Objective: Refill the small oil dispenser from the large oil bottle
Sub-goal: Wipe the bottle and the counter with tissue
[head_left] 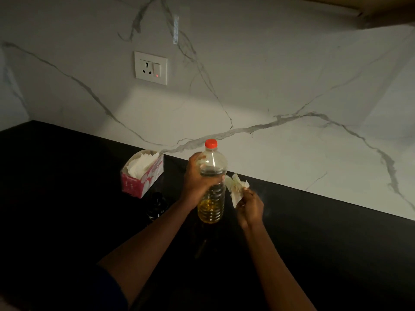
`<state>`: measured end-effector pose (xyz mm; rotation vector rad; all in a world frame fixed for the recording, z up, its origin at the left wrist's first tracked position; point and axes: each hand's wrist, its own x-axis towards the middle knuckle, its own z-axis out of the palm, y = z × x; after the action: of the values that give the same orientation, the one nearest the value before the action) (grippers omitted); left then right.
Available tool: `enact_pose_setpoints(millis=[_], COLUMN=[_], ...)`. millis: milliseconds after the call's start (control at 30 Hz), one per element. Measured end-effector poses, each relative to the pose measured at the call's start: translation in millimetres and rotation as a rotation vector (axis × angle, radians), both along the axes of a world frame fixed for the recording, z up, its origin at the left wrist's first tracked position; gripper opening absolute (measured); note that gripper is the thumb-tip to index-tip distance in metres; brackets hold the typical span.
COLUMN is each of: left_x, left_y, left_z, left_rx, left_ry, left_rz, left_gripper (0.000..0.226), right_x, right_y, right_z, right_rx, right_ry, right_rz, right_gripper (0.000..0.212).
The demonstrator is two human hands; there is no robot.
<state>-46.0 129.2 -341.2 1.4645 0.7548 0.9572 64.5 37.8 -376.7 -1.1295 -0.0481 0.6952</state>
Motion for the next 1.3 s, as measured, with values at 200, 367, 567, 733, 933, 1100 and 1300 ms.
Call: enact_pose_setpoints(millis=[200,367,567,733,933,1100,1300], left_x=[-6.5,-11.0,-16.2,-28.6,-42.0,-57.6,-76.7], left_y=[35.4,63.7,94.6,113.3,134.6,155.7,185.6], left_z=[27.1,30.6,19.5,12.6,16.2,16.2,16.3], left_rx=[0.127,0.196,0.206,0.209,0.234,0.248,0.217], left_ry=[-0.077,-0.063,-0.011,-0.038,0.007,-0.008,-0.126], left_rz=[0.089,0.187,0.258,0.257,0.267,0.262,0.238], left_gripper=[0.083,0.085,0.083,0.084,0.088,0.090,0.081], right_x=[-2.4,-27.4,6.8,85.9,137.1,103.0,33.3], right_y=[-2.3,7.2,13.9,13.4,60.7,148.9,243.1], right_z=[-46.4,-97.0,-105.3,-117.5,-119.3,-115.0,-111.0], right_rx=[-0.760,-0.985,-1.067,-1.220,-1.352,-1.266,-1.076], right_ry=[-1.087,-1.244,-1.229,-1.170,-1.105,-1.197,-1.305], right_rz=[0.226,0.815,0.624,0.549,0.576,0.659,0.804], right_gripper=[0.029,0.054,0.058,0.058,0.061,0.059,0.056])
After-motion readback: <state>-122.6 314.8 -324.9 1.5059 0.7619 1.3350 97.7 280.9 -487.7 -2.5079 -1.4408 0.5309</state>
